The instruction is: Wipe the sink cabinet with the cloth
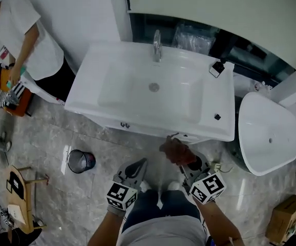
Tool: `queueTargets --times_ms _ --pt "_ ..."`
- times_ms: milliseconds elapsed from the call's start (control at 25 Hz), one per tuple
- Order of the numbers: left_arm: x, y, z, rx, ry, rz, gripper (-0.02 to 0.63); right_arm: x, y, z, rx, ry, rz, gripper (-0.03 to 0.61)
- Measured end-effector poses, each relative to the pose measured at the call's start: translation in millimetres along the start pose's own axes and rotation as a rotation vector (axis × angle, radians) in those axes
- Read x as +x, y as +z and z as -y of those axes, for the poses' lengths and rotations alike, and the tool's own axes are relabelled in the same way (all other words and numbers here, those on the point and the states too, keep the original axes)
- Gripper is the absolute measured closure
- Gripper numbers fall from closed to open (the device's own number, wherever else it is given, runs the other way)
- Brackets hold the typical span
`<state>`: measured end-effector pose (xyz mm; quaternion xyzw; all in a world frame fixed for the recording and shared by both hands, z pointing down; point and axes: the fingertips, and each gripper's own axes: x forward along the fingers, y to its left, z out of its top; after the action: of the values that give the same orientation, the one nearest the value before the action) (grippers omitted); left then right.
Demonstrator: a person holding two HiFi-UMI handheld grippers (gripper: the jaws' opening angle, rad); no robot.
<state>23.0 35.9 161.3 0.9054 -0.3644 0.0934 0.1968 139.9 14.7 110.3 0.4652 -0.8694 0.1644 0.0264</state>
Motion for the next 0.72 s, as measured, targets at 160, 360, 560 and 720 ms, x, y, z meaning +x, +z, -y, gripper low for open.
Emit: queueTargets --times_ms 160,360,560,720 --pt "-6 39 16 0.048 -0.008 0.037 0.603 -15 33 -3 -0.022 0.002 0.042 0.523" --pt "-19 80 32 0.079 -0.003 0.084 0.603 -32 68 -9 -0.028 0.018 0.098 0.523" --pt "-37 104 46 0.096 0.000 0.133 0.603 -47 89 -23 -0.046 0.039 0.140 0.522" --pt "-43 122 50 0.115 0.016 0.171 0.603 -55 103 -29 -0.058 0.059 0.169 0.522"
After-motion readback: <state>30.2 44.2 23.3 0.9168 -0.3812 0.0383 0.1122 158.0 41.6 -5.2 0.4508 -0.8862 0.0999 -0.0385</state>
